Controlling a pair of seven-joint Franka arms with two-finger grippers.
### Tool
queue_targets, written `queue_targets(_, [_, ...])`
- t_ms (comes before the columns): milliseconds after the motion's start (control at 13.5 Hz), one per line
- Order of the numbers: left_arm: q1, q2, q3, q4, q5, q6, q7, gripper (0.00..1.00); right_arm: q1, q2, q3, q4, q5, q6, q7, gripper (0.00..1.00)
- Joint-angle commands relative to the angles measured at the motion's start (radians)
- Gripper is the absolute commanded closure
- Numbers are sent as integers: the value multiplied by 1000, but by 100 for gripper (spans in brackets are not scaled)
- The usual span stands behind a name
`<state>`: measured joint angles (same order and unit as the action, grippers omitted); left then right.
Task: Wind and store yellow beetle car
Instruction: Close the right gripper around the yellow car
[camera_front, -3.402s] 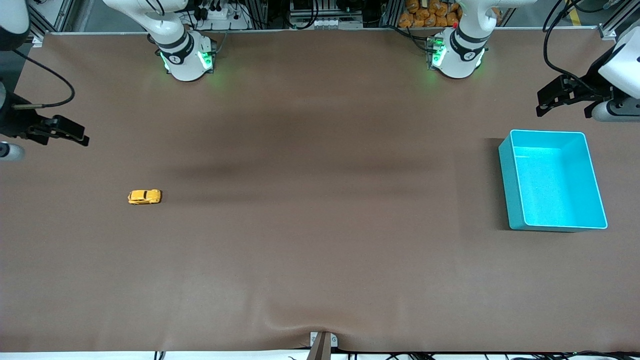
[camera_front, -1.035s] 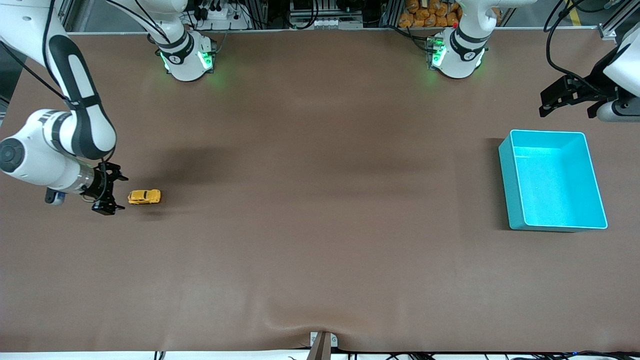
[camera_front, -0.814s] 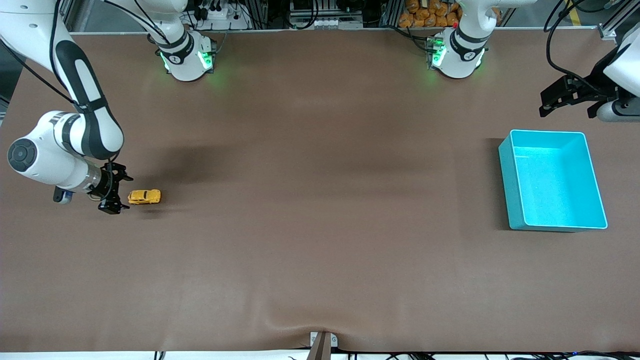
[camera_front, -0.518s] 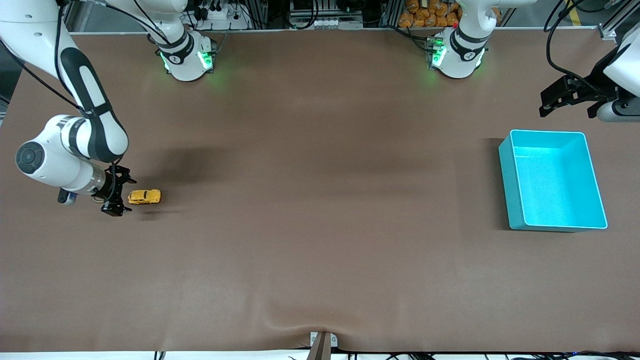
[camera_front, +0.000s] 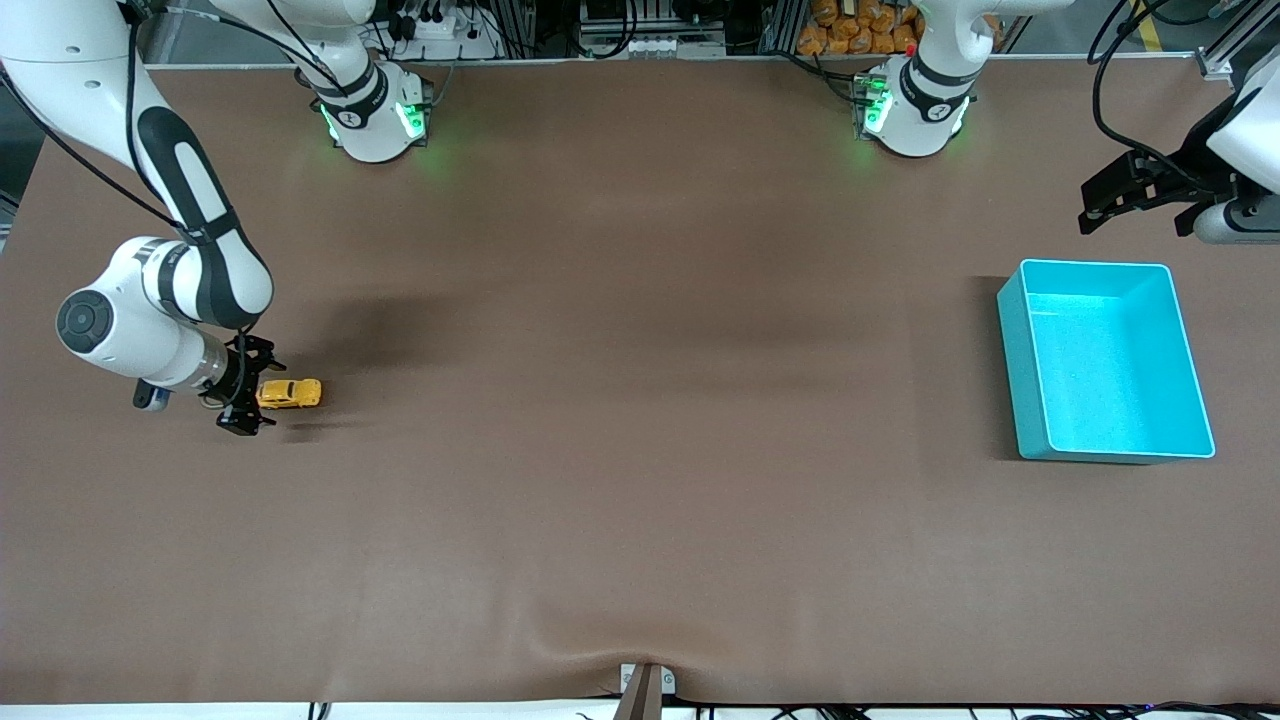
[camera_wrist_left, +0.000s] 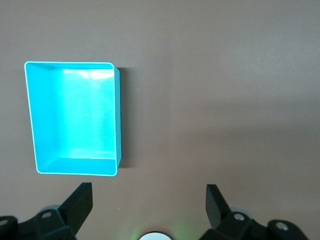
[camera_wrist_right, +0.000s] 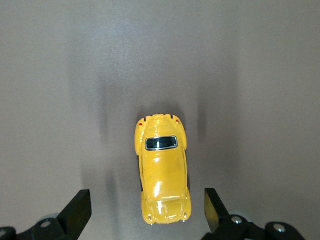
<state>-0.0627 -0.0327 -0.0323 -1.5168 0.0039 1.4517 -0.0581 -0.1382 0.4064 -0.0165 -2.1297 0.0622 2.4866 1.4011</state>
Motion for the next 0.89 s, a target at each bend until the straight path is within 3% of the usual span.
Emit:
queue_targets(0, [1,-16,5,-3,-22,4,11,0,2,3,0,-24,10,32,12,3])
queue_targets(370, [1,-16,5,-3,-22,4,11,0,-6,2,0,-52,11,57,12,10])
queue_targets(666, [1,-16,5,-3,-22,4,11,0,-6,-1,0,-61,11,58,13,35])
queue_targets(814, [1,-16,5,-3,-22,4,11,0,-6,-3,0,-65,11,58,16,36])
